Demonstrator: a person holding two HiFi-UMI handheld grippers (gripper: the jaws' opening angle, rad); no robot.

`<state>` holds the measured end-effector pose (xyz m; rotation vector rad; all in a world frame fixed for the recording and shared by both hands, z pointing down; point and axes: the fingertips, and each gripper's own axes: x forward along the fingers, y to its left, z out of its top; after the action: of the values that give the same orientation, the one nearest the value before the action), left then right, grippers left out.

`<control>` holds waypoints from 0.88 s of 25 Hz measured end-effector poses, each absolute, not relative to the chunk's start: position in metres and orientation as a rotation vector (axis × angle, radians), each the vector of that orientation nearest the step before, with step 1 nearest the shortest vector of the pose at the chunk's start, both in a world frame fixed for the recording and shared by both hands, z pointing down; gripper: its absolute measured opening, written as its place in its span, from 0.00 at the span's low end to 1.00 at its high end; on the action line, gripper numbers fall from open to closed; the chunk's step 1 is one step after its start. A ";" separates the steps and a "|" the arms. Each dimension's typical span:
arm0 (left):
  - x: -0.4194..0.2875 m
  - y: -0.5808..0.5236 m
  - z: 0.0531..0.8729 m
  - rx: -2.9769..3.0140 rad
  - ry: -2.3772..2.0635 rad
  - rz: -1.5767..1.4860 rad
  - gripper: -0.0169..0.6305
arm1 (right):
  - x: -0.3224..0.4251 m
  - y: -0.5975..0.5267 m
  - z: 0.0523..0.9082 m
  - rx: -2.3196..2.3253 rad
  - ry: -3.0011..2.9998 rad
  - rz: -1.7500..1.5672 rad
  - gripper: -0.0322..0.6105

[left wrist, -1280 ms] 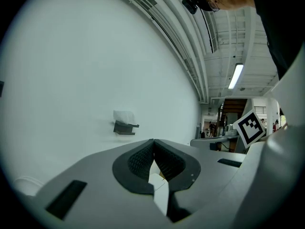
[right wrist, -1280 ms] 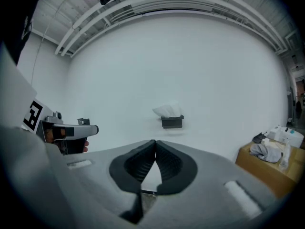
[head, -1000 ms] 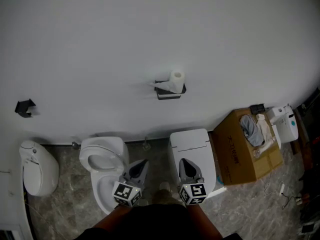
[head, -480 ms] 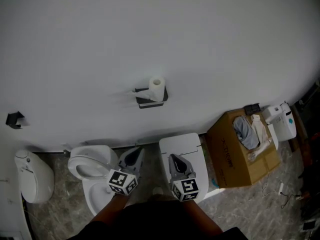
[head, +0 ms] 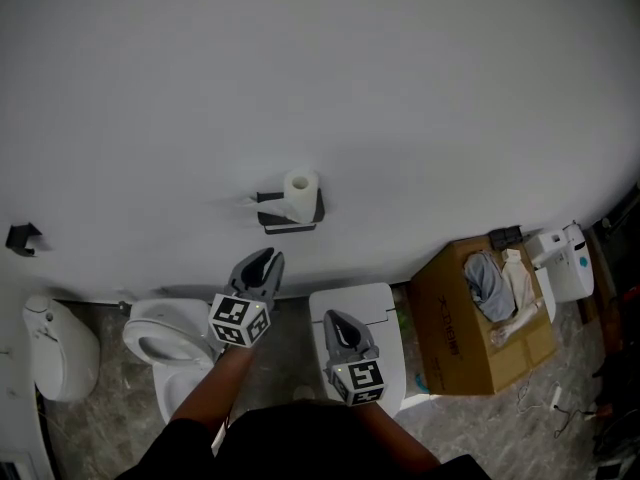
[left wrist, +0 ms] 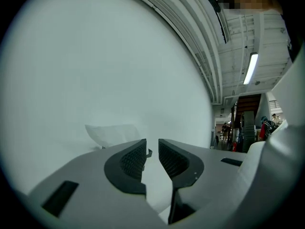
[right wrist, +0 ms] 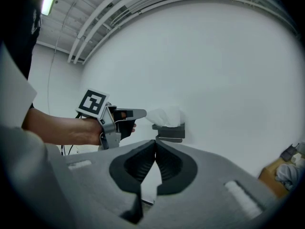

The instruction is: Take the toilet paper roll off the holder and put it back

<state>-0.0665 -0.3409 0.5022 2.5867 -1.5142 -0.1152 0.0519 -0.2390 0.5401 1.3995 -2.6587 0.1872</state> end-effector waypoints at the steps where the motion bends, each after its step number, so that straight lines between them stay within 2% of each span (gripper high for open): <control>1: -0.065 -0.352 0.501 2.586 -1.518 -0.107 0.15 | 0.053 -0.243 0.542 1.394 -2.657 0.198 0.05; 14: -0.035 -0.460 0.513 2.517 -1.534 -0.043 0.49 | 0.083 -0.312 0.512 1.513 -2.657 0.204 0.05; 22: -0.036 -0.496 0.514 2.501 -1.664 0.120 0.62 | 0.096 -0.314 0.514 1.522 -2.655 0.196 0.05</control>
<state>-0.0356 -0.4956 0.5136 2.5006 -1.6644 0.1201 0.0956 -0.3142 0.5143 1.5216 -2.6549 0.1961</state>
